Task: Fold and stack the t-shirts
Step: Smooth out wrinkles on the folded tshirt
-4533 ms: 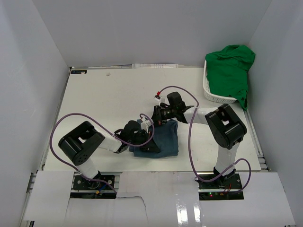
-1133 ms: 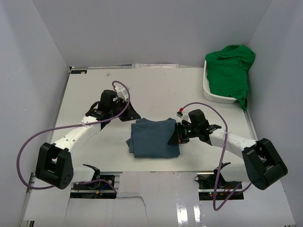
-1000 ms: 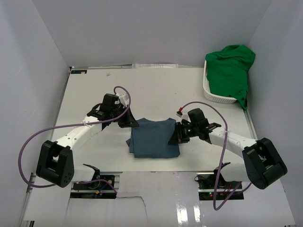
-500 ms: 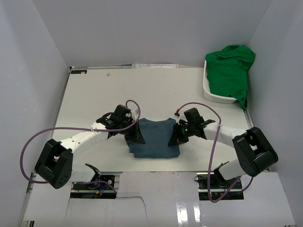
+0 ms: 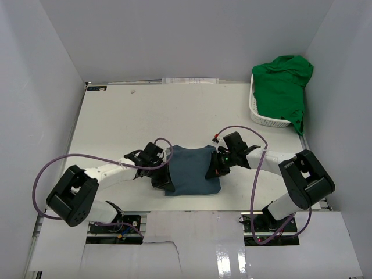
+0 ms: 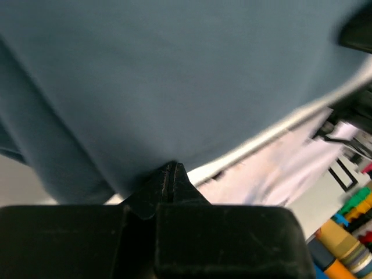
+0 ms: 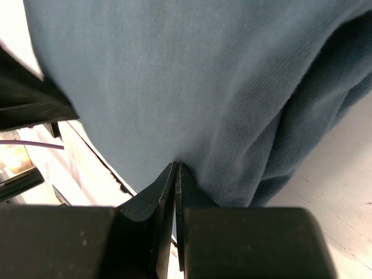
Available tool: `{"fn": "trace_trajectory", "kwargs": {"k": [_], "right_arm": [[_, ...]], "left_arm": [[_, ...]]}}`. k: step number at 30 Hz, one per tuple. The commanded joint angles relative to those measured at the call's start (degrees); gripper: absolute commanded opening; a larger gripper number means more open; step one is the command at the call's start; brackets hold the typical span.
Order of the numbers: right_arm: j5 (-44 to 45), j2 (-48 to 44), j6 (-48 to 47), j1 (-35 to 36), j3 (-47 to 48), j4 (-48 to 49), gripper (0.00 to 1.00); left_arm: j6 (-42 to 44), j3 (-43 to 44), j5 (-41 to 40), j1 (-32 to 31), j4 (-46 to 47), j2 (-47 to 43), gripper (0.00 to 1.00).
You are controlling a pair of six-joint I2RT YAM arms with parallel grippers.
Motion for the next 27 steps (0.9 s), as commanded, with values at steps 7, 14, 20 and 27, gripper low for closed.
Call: {"fn": "trace_trajectory", "kwargs": {"k": [7,14,20,27], "right_arm": [[0.88,-0.74,-1.14,0.09,-0.19,1.23,0.08],[0.61,-0.47,-1.05,0.18,0.08,1.5,0.08],[0.35,-0.74,-1.05,0.09,0.25,1.67,0.08],[0.0,-1.88,-0.97,0.09,-0.01,1.85,0.08]], "left_arm": [[-0.74,-1.92,-8.46,-0.21,-1.99,4.4,0.01],[-0.47,11.14,-13.64,-0.12,-15.59,-4.82,0.04],[-1.87,18.04,-24.62,0.76,-24.4,-7.81,0.52],[-3.2,7.25,-16.91,11.99,-19.5,-13.27,0.92]]}}
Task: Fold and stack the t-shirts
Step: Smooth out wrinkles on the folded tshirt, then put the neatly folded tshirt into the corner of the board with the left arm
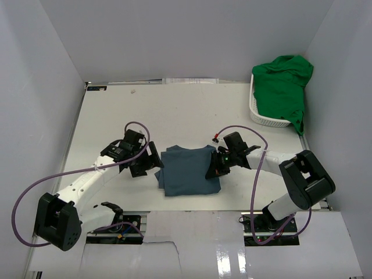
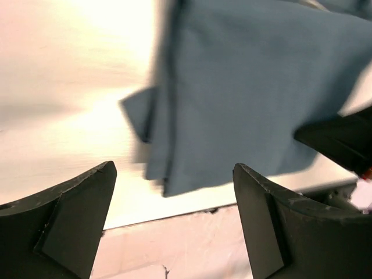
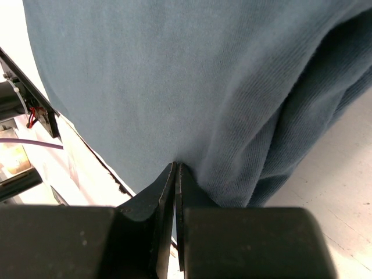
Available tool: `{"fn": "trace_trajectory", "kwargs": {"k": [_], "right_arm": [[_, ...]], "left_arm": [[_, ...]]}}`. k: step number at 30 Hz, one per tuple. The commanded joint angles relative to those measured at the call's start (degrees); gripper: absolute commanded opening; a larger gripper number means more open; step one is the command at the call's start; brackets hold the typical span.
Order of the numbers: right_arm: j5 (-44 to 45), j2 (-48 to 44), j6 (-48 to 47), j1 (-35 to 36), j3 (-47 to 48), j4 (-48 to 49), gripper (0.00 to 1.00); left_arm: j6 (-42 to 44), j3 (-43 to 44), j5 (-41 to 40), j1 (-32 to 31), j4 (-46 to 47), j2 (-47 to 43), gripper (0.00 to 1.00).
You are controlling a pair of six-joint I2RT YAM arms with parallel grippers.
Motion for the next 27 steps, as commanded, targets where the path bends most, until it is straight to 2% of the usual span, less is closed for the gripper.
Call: {"fn": "trace_trajectory", "kwargs": {"k": [1,10,15,27], "right_arm": [[-0.24,-1.77,-0.73,0.18,0.12,1.54,0.08],[-0.68,-2.21,-0.46,0.18,-0.06,1.9,0.08],[-0.68,-2.47,-0.46,0.09,-0.41,1.98,0.08],[-1.39,-2.56,-0.29,0.18,-0.06,2.16,0.08]], "left_arm": [[-0.46,-5.1,4.01,3.77,0.4,-1.14,0.92],[0.32,-12.66,10.26,3.86,12.08,1.59,0.93],[0.68,-15.83,9.65,3.86,16.13,4.03,0.93],[-0.47,-16.88,6.75,3.86,25.09,12.92,0.93]]}}
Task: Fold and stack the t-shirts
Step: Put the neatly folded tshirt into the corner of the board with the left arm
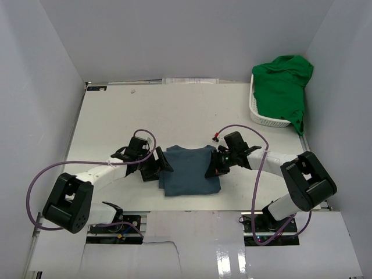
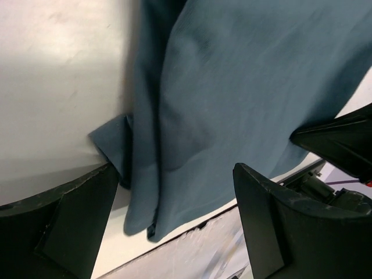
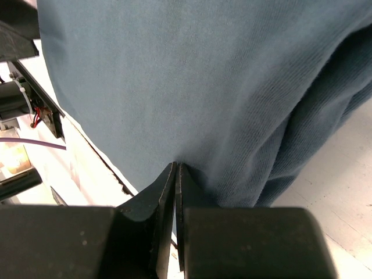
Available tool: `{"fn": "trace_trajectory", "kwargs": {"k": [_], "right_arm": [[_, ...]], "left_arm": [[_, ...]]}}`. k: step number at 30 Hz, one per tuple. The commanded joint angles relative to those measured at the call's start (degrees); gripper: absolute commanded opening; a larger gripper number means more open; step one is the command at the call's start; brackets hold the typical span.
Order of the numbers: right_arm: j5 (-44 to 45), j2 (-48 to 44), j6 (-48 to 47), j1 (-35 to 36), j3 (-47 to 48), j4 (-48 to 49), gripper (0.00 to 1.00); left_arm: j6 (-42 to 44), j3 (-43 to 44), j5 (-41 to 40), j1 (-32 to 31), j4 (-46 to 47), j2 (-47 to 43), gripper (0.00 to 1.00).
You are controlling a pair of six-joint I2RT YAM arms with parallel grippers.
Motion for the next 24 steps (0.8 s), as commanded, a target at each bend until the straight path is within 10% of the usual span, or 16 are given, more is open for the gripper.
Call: {"fn": "trace_trajectory", "kwargs": {"k": [1,9,13,20,24], "right_arm": [[-0.99,-1.56,-0.42,0.09,0.25,1.04,0.08],[-1.43,-1.21,-0.33,0.09,-0.01,1.48,0.08],[-1.34,-1.03,-0.33,0.18,-0.1,1.57,0.08],[-1.52,-1.12,-0.15,0.09,0.25,1.57,0.08],[-1.61,-2.25,-0.33,0.18,1.04,1.05,0.08]], "left_arm": [[1.74,-2.63,-5.8,0.01,2.95,5.01,0.92],[1.92,-4.22,-7.2,-0.51,6.39,9.4,0.84],[2.18,-4.22,-6.77,-0.95,6.57,10.46,0.58],[2.36,-4.57,-4.3,-1.22,7.71,12.83,0.48],[2.36,-5.27,-3.86,-1.31,8.85,13.54,0.2]]}}
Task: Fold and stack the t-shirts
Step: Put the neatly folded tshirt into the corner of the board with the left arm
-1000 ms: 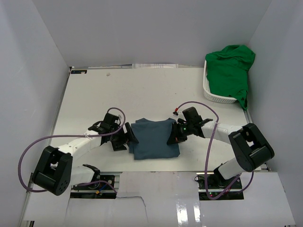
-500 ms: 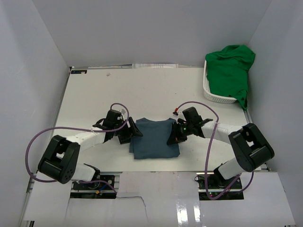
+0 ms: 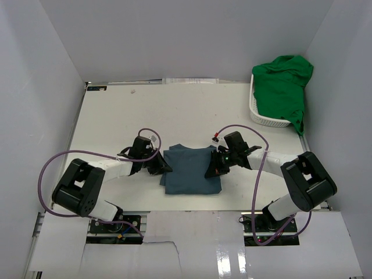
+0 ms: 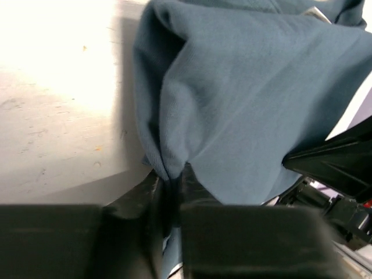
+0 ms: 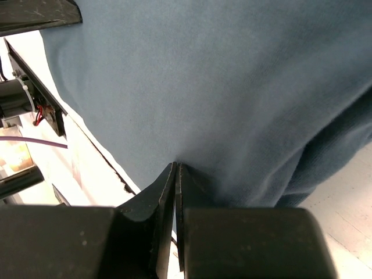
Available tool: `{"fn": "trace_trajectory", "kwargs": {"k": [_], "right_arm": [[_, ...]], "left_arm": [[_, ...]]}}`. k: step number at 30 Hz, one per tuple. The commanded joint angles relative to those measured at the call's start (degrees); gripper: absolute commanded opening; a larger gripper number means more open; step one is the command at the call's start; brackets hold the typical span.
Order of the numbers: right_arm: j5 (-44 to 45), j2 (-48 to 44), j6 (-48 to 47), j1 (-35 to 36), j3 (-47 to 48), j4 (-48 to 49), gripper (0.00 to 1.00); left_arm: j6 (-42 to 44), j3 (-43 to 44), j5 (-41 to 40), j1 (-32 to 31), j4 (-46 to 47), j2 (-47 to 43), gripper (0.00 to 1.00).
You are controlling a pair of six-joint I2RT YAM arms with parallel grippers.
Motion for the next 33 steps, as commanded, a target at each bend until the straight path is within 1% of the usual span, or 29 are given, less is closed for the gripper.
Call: {"fn": "trace_trajectory", "kwargs": {"k": [1,2,3,5,10,12,14,15,16,17,19,20,24,25,27,28,32,33], "right_arm": [[-0.87,-2.74,-0.42,0.18,1.21,0.98,0.09],[-0.78,-3.18,-0.5,0.09,1.74,0.72,0.13],[-0.69,-4.57,-0.68,0.18,2.09,0.54,0.18],[-0.08,-6.08,-0.86,0.09,3.05,-0.16,0.21],[2.03,-11.96,-1.12,0.0,5.52,-3.32,0.24],[5.44,-15.46,-1.21,-0.08,6.31,-4.99,0.24],[7.65,-18.2,-1.3,-0.17,6.66,-6.14,0.27],[8.62,-20.82,-1.38,-0.35,7.01,-6.66,0.32],[10.02,-22.07,-1.47,-0.52,7.1,-7.71,0.34],[10.29,-23.04,-1.56,-0.79,7.19,-7.98,0.46],[10.3,-25.06,-1.91,-1.22,8.15,-9.91,0.6],[10.04,-25.24,-2.61,-1.31,8.68,-10.7,0.69],[11.0,-26.55,-3.84,-1.32,9.92,-13.52,0.82],[11.44,-27.0,-4.02,-1.4,9.83,-13.7,0.83],[11.53,-28.05,-4.2,-1.49,9.65,-13.87,0.85],[11.53,-28.32,-4.2,-1.58,9.74,-14.05,0.85],[10.3,-28.23,-4.9,-1.67,10.88,-14.66,0.85],[10.21,-28.06,-5.68,-1.58,11.58,-15.36,0.85]], "left_arm": [[2.97,-4.07,-6.22,-0.58,-7.56,4.18,0.14],[3.06,-3.98,-6.31,-0.58,-7.56,4.54,0.08],[3.15,-3.81,-6.31,-0.5,-7.65,4.8,0.0],[3.06,-3.46,-5.88,-0.5,-7.65,5.59,0.0],[3.41,-2.4,-6.14,-0.5,-8.26,5.68,0.0],[4.28,-0.39,-6.31,0.03,-9.75,6.21,0.0],[5.16,1.28,-6.4,0.91,-10.98,6.82,0.0],[6.04,2.07,-6.14,1.52,-11.95,7.09,0.0],[6.39,3.65,-5.96,2.83,-12.3,7.26,0.0],[6.83,4.45,-5.53,3.45,-13.0,7.35,0.0],[8.67,7.51,-4.82,5.73,-14.5,7.61,0.0],[9.38,8.58,-4.91,6.44,-15.46,7.62,0.0],[13.77,14.11,-6.92,9.87,-21.6,8.49,0.0],[14.74,15.34,-8.06,12.14,-22.75,9.19,0.0],[17.38,18.41,-7.9,14.87,-24.86,9.9,0.0],[18.17,19.47,-7.63,17.23,-25.48,10.34,0.0],[22.65,26.24,-10.43,19.63,-29.78,15.94,0.0],[24.22,29.73,-11.66,20.07,-30.93,17.27,0.0]]}}
